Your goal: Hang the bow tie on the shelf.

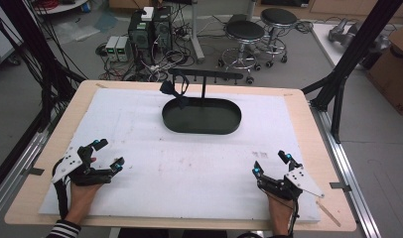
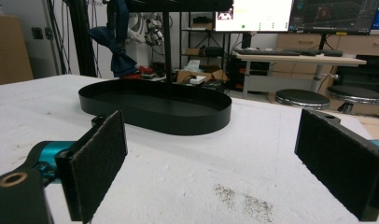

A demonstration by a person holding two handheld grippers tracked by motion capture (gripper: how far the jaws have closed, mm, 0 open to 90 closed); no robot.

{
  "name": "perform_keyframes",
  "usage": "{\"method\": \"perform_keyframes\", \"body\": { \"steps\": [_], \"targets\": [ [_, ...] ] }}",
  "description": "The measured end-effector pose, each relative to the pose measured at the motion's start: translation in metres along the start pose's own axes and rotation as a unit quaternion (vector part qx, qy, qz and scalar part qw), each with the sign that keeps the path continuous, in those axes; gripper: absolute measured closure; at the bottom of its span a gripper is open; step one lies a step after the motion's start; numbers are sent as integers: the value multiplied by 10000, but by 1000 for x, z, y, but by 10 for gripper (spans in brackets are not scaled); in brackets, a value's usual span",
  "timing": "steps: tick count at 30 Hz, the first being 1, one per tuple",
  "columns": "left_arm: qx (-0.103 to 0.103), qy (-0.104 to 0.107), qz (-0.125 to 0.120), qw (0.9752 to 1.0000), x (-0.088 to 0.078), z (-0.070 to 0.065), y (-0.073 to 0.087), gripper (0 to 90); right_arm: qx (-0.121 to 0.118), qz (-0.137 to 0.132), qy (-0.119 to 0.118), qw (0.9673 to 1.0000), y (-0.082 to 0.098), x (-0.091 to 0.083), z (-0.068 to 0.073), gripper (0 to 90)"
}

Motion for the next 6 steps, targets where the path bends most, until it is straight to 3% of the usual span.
{"method": "perform_keyframes", "body": {
  "steps": [6],
  "targets": [
    [16,-14,2,10000,0,0,0,84,12,-4,-4,10000,0,0,0,82]
  ]
}}
Point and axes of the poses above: each handheld gripper's, and its own axes: x roughly forward along the jaws, y roughly out of its underside, z roughly to its left, the point moved 5 cm from there along x, roughly forward along the jaws, and after that the axes turned 1 degree about x, right-handed, at the moved point
